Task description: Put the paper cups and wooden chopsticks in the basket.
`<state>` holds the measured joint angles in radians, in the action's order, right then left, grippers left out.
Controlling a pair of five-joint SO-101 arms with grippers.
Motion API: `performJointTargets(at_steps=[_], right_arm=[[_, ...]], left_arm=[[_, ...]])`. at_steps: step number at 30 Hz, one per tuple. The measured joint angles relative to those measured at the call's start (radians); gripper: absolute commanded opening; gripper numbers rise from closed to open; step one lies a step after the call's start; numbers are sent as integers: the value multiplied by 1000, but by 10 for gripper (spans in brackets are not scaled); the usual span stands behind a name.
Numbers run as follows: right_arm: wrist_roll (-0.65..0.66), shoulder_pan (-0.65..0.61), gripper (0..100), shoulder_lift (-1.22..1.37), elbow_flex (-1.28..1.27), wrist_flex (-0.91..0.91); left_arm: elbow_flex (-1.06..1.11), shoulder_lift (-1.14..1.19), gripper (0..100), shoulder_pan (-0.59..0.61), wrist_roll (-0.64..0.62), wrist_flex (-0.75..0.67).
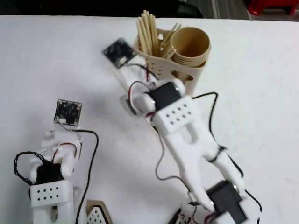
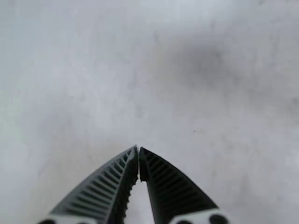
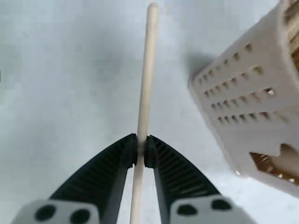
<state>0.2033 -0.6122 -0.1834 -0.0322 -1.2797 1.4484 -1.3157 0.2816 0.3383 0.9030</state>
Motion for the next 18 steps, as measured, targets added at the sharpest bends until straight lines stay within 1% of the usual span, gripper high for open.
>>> performJointTargets(at_steps=[3, 7, 15, 18], right_arm=[[-37, 31, 17, -60, 57, 78], [-49, 83, 17, -109, 81, 244], [-49, 163, 17, -114, 77, 681], [-49, 180, 17, -114, 18, 856]], left_arm=[[0, 0, 31, 0, 0, 0], [0, 0, 31, 0, 0, 0], [0, 0, 31, 0, 0, 0], [0, 0, 31, 0, 0, 0]])
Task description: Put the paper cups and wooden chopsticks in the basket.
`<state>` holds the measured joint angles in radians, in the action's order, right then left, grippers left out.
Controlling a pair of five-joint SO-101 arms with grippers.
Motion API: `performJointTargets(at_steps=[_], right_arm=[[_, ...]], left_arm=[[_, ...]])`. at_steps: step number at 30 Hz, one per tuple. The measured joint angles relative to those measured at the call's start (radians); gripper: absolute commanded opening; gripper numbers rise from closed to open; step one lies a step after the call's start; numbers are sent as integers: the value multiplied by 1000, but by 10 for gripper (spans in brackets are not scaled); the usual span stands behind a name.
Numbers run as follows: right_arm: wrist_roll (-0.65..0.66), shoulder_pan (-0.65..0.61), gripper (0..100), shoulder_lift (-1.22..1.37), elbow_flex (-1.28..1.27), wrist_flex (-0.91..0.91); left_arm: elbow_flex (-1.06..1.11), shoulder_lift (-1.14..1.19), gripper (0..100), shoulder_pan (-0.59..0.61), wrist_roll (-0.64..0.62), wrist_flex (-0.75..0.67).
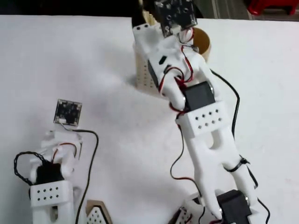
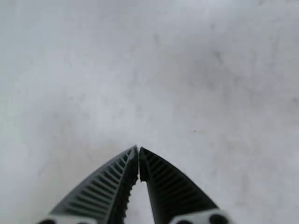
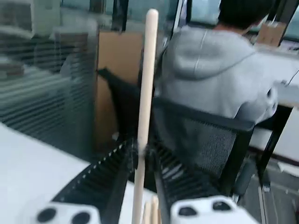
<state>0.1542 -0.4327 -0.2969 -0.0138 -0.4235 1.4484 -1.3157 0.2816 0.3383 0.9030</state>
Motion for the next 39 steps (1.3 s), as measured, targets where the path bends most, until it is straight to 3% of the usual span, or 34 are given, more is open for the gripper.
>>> performJointTargets(at_steps=[9, 13, 24, 31, 39], right_arm=[[0, 63, 17, 0, -334, 575], [0, 83, 17, 12, -436, 687], [0, 107, 20, 193, -529, 713], [0, 114, 194, 176, -552, 678], [-2, 115, 101, 8, -565, 450]], left_arm=[[0, 0, 31, 0, 0, 0], [0, 0, 31, 0, 0, 0], [0, 0, 31, 0, 0, 0], [0, 0, 31, 0, 0, 0], [0, 0, 31, 0, 0, 0]])
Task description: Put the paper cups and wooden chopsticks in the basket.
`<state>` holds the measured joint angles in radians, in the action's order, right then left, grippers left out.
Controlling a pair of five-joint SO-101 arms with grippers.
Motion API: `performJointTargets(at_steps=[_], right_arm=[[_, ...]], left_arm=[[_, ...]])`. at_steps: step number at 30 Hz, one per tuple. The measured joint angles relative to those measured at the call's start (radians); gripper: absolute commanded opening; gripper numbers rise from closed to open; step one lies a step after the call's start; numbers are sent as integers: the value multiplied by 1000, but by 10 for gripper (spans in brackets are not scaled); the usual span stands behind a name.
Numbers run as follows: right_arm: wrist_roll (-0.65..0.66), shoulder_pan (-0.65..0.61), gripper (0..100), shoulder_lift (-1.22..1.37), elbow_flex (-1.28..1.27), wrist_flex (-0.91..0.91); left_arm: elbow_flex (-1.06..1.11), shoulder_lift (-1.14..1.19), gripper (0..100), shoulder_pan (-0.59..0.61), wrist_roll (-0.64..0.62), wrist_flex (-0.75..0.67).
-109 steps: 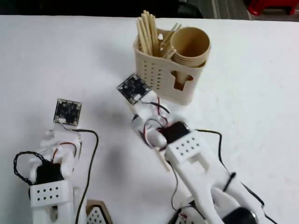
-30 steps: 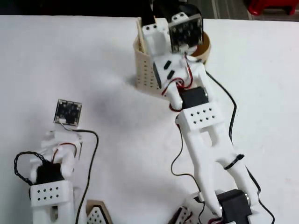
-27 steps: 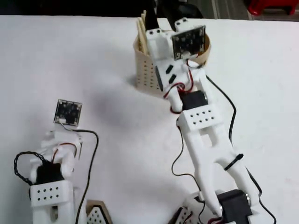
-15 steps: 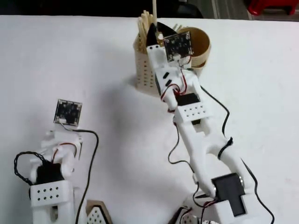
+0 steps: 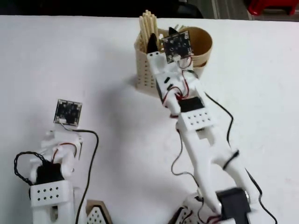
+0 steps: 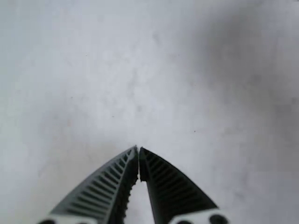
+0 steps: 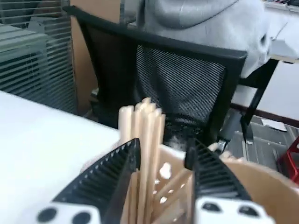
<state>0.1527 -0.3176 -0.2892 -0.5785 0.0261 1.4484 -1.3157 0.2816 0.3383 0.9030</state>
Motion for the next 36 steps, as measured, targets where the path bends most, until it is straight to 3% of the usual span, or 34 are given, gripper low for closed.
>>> performJointTargets(at_steps=[4, 10, 22, 36], right_arm=[[0, 5, 13, -132, 0, -78], [0, 5, 18, -336, 0, -295], [2, 3, 18, -669, -95, -921], [2, 3, 21, -1175, -626, -957]], left_arm=[[0, 0, 31, 0, 0, 0], [0, 0, 31, 0, 0, 0], [0, -6, 22, 0, 0, 0], [94, -503, 24, 0, -60, 183]])
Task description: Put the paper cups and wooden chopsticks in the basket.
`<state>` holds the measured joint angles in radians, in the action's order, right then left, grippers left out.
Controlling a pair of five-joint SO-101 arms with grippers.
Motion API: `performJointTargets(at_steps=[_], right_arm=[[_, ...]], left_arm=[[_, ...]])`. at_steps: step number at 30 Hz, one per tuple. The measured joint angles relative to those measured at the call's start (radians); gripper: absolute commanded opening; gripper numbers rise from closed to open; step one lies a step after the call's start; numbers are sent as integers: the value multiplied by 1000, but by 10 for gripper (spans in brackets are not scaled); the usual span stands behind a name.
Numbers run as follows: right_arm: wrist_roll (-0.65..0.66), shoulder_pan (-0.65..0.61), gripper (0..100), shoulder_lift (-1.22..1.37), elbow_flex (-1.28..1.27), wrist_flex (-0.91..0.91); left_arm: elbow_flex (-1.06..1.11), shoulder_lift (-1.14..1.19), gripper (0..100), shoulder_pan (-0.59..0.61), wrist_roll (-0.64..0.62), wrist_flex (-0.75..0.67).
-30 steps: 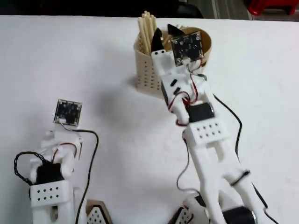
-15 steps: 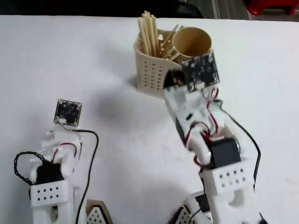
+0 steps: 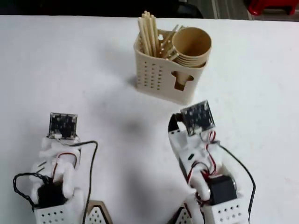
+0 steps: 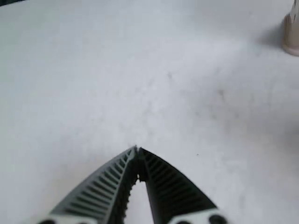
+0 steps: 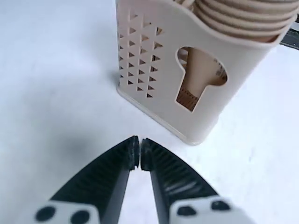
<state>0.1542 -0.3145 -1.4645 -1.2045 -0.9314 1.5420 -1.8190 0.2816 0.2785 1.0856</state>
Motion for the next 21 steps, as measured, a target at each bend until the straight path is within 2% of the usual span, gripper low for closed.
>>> performJointTargets(at_steps=[9, 16, 21], right_arm=[[0, -2, 21, -311, -278, 0], [0, 2, 21, -324, -436, 0], [0, 2, 19, -325, -477, -9]], left_arm=[[6, 11, 24, -158, -6, 11], [98, 11, 24, -327, -6, -3], [155, 12, 24, -354, -6, -83]])
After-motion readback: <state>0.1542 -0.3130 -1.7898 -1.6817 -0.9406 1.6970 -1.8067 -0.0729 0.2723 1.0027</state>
